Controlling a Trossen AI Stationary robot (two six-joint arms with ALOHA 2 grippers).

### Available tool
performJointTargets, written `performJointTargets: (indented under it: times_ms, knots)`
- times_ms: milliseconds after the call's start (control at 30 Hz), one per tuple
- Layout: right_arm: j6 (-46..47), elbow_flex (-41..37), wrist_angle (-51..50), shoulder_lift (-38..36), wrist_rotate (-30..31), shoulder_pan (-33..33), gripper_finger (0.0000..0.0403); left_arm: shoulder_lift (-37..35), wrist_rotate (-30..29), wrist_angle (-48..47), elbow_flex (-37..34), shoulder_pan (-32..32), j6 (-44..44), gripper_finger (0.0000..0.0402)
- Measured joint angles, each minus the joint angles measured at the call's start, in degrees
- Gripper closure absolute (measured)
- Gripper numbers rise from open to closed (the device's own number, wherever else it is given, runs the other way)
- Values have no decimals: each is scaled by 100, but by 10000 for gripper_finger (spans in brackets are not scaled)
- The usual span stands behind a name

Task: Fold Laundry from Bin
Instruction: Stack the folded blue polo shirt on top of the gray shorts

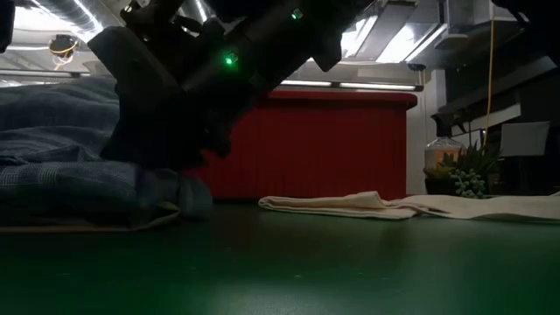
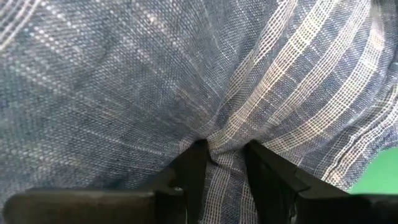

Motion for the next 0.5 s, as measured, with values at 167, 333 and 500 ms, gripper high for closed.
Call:
performJointTargets:
  times_ms: [167,333,500]
  knots:
    - [-7,35,-48,-38,-7,-2,253,-50,45,31,-9,7,-4,290]
    - [-10,381,-147,-178,-65,0,253,-276,157,5,78,58,-7,290]
    - [-11,932,-253,-252,-582,52,253,-587,158,54,354,71,181,290]
